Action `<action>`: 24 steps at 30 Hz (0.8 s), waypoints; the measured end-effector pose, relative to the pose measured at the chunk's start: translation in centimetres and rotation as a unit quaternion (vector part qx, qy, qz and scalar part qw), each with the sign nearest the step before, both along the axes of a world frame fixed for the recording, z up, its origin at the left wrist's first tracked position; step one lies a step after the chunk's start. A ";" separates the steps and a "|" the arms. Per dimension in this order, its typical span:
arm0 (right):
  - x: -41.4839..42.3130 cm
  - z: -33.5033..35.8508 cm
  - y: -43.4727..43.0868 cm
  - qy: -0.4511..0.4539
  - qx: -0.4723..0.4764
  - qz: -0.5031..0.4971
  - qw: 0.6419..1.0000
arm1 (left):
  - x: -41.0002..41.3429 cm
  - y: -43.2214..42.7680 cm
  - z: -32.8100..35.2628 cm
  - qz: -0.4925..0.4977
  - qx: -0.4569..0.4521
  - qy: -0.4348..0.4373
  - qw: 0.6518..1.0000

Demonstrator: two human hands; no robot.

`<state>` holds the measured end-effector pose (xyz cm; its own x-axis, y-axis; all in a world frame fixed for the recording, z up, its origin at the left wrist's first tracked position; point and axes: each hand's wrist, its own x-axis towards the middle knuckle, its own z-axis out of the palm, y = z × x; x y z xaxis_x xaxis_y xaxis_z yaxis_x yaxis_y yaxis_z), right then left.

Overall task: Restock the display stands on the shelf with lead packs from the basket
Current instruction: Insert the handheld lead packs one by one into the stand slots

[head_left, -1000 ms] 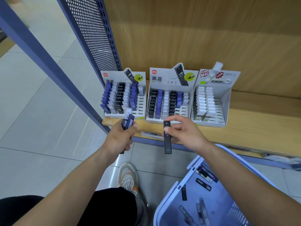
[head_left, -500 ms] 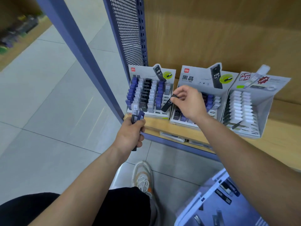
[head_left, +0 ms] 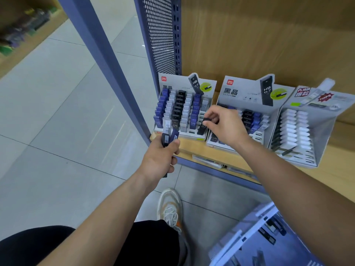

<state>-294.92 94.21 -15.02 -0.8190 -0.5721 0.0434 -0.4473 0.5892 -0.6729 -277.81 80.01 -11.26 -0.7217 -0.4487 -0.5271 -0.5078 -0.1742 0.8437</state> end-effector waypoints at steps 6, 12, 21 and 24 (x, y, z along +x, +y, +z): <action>0.4 -0.1 -1.4 0.000 0.016 0.012 1.000 | 0.0 0.0 0.0 -0.017 -0.023 0.000 1.000; 0.1 -0.5 -0.3 -0.033 0.065 0.014 0.997 | 0.1 0.2 0.6 -0.022 -0.006 0.019 1.000; 2.8 5.9 -1.0 -0.152 -0.092 0.072 0.982 | -0.2 1.2 1.3 -0.103 -0.006 0.040 0.994; 3.4 7.2 -1.5 -0.173 -0.080 0.112 0.975 | -0.3 1.5 1.3 -0.129 0.004 0.067 0.989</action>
